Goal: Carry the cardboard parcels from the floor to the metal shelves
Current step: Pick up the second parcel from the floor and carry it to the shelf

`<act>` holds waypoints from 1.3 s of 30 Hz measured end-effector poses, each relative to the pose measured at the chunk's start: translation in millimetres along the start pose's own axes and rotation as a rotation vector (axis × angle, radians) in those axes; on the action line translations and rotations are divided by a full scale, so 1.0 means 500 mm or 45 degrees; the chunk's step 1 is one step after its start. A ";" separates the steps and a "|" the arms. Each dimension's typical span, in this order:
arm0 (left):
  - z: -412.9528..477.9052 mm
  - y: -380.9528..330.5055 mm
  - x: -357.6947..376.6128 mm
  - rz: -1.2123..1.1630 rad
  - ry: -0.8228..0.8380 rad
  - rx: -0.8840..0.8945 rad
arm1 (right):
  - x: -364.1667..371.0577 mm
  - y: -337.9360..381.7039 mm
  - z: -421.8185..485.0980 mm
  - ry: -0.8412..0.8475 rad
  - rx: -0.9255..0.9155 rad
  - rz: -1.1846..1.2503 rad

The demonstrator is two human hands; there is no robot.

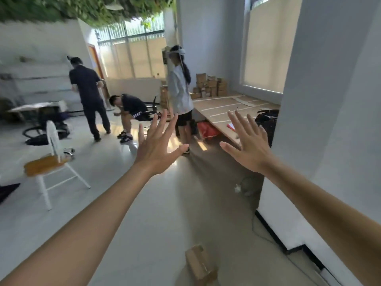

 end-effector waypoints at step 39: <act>-0.379 0.470 1.138 -1.566 0.498 -1.388 | 1.270 -0.190 -0.171 1.013 0.875 1.333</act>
Point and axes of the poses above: each hand's wrist, its own z-axis towards the middle knuckle, its own x-axis out of the palm, y = z × x, the point moved 4 cm from there along z, towards the middle knuckle, and after that the axes turned 8 degrees about -z, right-handed, at the moved point
